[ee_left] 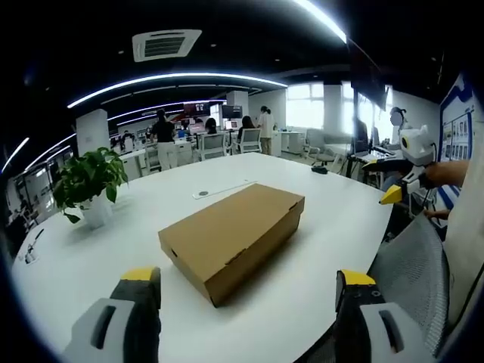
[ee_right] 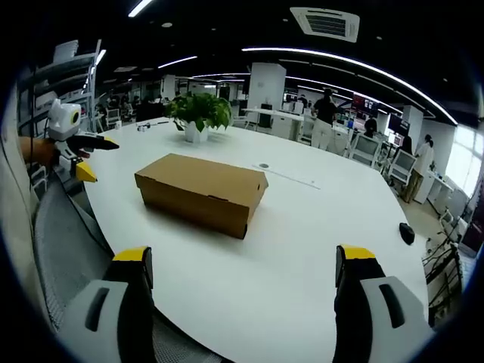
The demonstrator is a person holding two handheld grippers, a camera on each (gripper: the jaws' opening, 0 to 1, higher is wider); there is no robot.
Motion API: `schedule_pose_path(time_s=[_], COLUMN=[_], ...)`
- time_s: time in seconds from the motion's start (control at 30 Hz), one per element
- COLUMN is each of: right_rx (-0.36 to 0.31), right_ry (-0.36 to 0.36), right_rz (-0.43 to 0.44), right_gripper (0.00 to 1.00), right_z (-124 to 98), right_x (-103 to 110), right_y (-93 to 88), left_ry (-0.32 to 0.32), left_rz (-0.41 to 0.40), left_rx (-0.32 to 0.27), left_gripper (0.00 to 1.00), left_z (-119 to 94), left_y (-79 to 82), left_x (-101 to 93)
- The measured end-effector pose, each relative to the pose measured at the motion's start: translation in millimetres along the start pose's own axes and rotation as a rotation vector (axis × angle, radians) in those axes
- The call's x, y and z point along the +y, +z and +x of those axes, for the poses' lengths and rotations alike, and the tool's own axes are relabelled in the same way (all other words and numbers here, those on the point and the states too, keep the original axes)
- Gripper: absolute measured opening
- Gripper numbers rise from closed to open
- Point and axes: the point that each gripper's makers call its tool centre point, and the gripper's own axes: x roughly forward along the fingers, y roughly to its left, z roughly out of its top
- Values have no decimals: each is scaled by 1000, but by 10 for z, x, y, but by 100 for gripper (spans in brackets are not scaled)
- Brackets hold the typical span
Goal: Operate the shoe box by opening the lid, removing the specified soft item, and placing it in the target area until the item is outside and the box remains undamaged.
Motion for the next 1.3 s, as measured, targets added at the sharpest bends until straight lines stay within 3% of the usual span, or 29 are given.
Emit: schedule_pose_path(time_s=[1.3], right_rx=[-12], right_ry=[22], right_rz=[11], right_gripper=[96], right_z=[-51], right_x=[-82], right_y=[-1], left_ry=[-13], left_rz=[7], left_rx=[14], left_gripper=[100], left_z=[73], left_y=[-61], left_x=[52])
